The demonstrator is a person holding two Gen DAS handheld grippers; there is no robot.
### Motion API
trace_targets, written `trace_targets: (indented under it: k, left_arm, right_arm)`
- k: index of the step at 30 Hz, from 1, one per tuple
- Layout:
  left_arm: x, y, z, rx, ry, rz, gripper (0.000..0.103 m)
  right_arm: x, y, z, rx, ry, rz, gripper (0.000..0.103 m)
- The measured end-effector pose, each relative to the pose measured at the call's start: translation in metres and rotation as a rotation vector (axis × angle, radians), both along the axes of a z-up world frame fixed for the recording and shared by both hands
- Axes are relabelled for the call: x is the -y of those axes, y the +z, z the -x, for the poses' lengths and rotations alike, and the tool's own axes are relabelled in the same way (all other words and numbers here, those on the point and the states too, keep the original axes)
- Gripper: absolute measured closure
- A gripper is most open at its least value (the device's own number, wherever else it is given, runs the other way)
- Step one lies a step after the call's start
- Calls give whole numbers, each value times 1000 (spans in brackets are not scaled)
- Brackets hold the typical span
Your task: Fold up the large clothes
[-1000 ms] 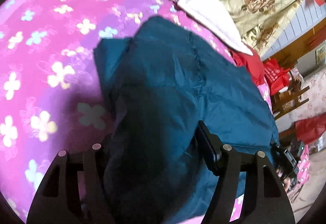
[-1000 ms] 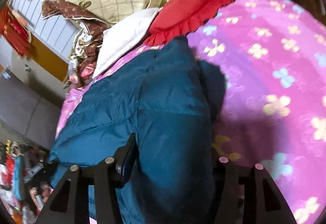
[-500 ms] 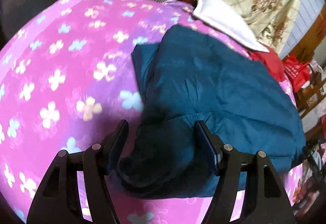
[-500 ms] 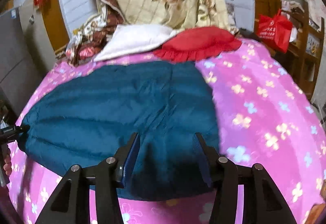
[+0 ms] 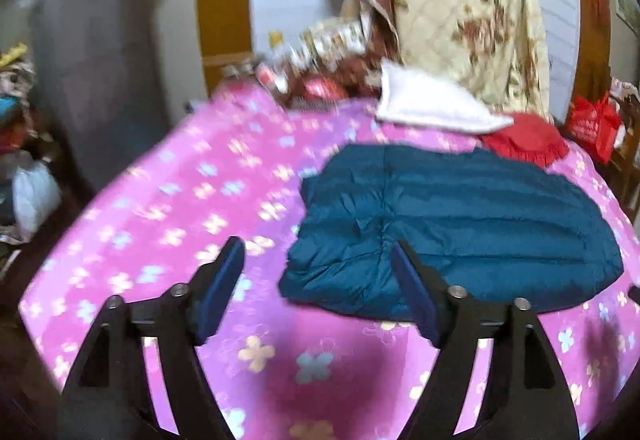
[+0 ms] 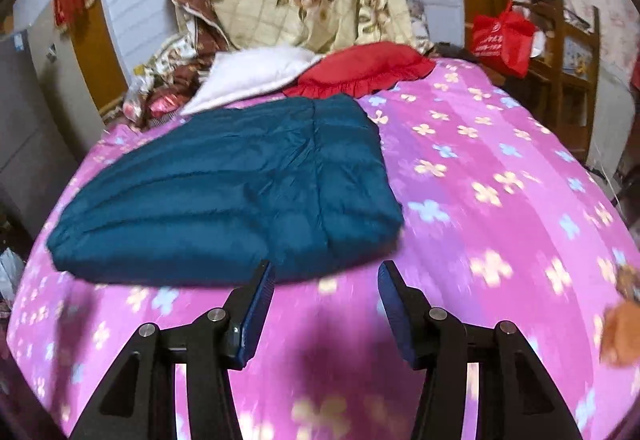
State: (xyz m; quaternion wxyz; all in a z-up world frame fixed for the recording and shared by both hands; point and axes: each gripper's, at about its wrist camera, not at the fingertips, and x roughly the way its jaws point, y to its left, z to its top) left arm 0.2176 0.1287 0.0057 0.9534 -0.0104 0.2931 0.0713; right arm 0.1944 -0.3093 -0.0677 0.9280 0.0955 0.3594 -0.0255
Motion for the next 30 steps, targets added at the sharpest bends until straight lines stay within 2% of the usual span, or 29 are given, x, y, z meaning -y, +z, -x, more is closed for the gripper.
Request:
trace_targets:
  k: [2, 6, 10, 15, 18, 20, 22, 27, 30]
  left_arm:
    - [7, 13, 31, 76, 10, -16, 22]
    - [21, 33, 77, 158, 12, -43, 14]
    - [33, 51, 121, 209, -21, 1, 7]
    - [44, 59, 158, 175, 3, 26, 7]
    - [48, 57, 174, 150, -3, 51, 7]
    - [51, 55, 181, 145, 9, 42, 7]
    - [53, 53, 187, 131, 23, 22, 7]
    - [55, 44, 192, 87, -16, 86, 7]
    - [58, 42, 197, 82, -30, 88, 7]
  right_arm:
    - [-6, 6, 34, 40, -4, -20, 51]
    - [-18, 16, 75, 86, -15, -29, 51]
    - [-27, 22, 103, 97, -18, -69, 51]
    - [-37, 31, 124, 100, -4, -75, 51]
    - [-50, 40, 137, 128, 13, -28, 48]
    - [-60, 46, 143, 150, 17, -1, 42]
    - [-67, 50, 148, 168, 31, 18, 42]
    - [-91, 56, 155, 161, 77, 109, 42]
    - [-101, 63, 156, 149, 97, 166, 41]
